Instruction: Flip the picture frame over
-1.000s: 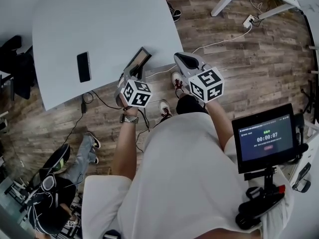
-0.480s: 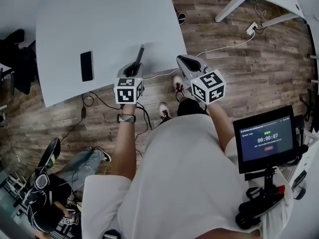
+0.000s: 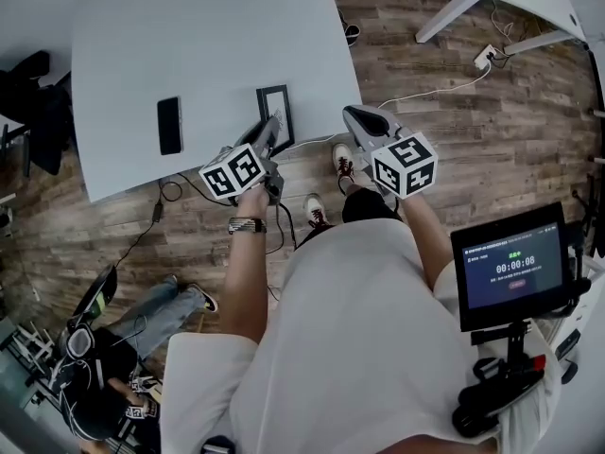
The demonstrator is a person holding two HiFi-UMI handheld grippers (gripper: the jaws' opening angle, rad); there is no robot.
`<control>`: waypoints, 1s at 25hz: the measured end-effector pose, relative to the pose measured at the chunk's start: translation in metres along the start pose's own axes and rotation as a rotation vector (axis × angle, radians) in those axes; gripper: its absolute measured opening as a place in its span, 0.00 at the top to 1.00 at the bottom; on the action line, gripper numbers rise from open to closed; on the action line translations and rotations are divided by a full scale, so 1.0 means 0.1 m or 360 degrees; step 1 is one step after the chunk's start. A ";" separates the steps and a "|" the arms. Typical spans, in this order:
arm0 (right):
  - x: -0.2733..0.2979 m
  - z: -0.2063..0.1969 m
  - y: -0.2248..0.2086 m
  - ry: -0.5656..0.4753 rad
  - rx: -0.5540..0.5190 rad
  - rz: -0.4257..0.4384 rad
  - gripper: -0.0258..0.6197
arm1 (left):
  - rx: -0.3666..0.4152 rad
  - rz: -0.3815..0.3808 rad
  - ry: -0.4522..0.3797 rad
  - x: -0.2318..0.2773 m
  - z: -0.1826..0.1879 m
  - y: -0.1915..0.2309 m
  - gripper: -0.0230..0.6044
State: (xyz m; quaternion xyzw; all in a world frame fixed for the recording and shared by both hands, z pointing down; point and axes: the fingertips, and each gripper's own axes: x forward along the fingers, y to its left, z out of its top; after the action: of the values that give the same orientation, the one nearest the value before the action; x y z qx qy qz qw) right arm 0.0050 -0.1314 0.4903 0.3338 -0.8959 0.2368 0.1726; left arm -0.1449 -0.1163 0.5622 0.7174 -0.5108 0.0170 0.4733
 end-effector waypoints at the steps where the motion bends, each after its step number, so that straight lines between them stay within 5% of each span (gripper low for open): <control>1: 0.00 0.00 0.00 0.0000 0.0004 0.0001 0.96 | -0.0049 -0.0010 -0.0006 0.00 -0.01 0.02 0.84; 8: 0.01 0.00 -0.01 0.0003 0.0026 -0.0005 0.96 | -0.0308 -0.0040 -0.0058 0.03 -0.08 0.14 0.84; 25: -0.01 -0.08 -0.01 0.0034 0.0054 -0.0009 0.96 | -0.0300 0.0011 0.0019 0.09 -0.29 0.30 0.84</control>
State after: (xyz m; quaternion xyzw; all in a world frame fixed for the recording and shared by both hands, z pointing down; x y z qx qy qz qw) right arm 0.0074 -0.1269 0.4970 0.3367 -0.8889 0.2552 0.1772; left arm -0.1501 -0.1034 0.6026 0.6679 -0.5097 -0.0253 0.5416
